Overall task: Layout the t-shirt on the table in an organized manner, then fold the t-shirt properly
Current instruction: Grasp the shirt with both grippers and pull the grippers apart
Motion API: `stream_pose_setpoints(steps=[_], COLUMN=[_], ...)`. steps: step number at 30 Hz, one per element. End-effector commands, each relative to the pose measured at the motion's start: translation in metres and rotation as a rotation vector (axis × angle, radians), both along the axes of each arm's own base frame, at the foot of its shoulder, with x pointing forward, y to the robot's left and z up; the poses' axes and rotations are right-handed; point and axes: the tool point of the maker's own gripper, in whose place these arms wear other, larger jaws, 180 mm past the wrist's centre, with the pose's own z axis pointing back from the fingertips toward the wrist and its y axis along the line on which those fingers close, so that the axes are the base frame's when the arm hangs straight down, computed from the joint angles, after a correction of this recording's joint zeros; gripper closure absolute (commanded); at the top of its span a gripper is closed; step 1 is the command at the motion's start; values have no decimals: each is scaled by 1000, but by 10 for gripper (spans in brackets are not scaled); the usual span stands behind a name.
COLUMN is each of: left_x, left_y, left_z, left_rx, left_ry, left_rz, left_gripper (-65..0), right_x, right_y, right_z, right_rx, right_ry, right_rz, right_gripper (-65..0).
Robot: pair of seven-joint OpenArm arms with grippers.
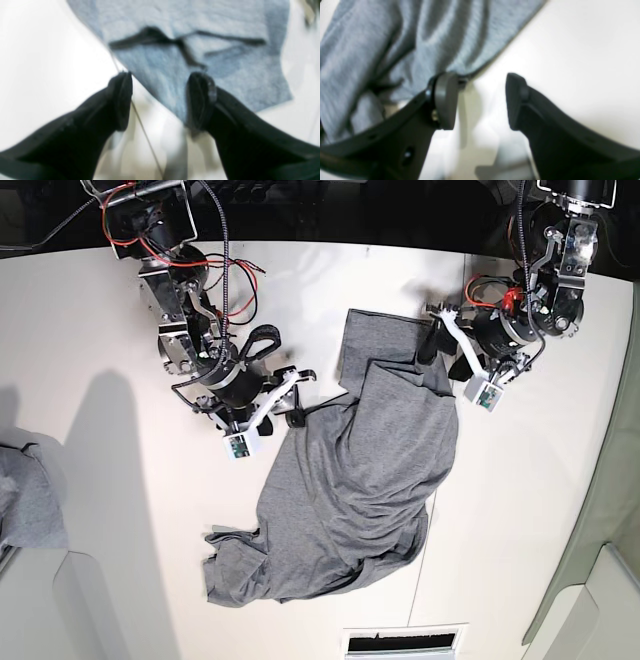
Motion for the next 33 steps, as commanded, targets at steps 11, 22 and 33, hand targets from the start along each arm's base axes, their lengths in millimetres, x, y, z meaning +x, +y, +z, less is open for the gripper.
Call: stream_pose_setpoints(steps=[11,22,33], left_x=[2,18,-12], left_y=[-26,28,-18], left_z=[-5,42,131], left_rx=[-31,36,-149], left_ry=[-20,-108,-196], left_rz=[1,58,-256], left_gripper=[-137,0,0], right_x=[2,29,11], right_y=[39,-16,-121], right_z=[11,49,151], right_rx=[29,-98,-116], right_ry=[-27,-204,-370], right_rz=[40,-12,-145], right_gripper=[-49,0,0])
